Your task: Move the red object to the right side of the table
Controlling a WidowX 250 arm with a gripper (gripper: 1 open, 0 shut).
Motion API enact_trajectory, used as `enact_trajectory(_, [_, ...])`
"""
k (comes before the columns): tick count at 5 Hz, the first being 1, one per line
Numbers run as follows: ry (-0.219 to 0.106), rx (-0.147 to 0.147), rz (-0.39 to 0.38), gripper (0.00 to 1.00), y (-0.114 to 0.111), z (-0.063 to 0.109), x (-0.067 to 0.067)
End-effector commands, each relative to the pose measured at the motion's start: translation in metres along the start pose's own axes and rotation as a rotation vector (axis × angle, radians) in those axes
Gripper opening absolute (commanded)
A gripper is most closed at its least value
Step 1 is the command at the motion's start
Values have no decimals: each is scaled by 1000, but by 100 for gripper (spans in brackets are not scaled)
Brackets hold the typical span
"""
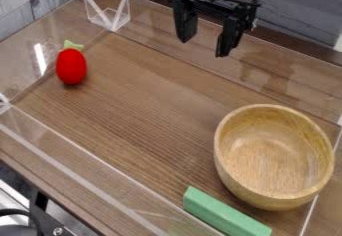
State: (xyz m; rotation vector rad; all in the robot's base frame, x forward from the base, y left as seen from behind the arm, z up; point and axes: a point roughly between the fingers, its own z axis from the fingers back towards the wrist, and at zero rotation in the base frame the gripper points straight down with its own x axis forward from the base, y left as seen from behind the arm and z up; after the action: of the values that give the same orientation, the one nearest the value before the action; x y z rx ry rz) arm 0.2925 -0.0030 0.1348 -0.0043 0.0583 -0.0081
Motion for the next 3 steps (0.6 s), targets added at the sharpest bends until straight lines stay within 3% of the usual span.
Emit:
enact_trajectory(1, [30,-8,48,100,9,-15,-13])
enact_trajectory(2, [20,-18,204,100,53,-22,-36])
enact_trajectory(3, [-15,-37,340,100,103,-21,-42])
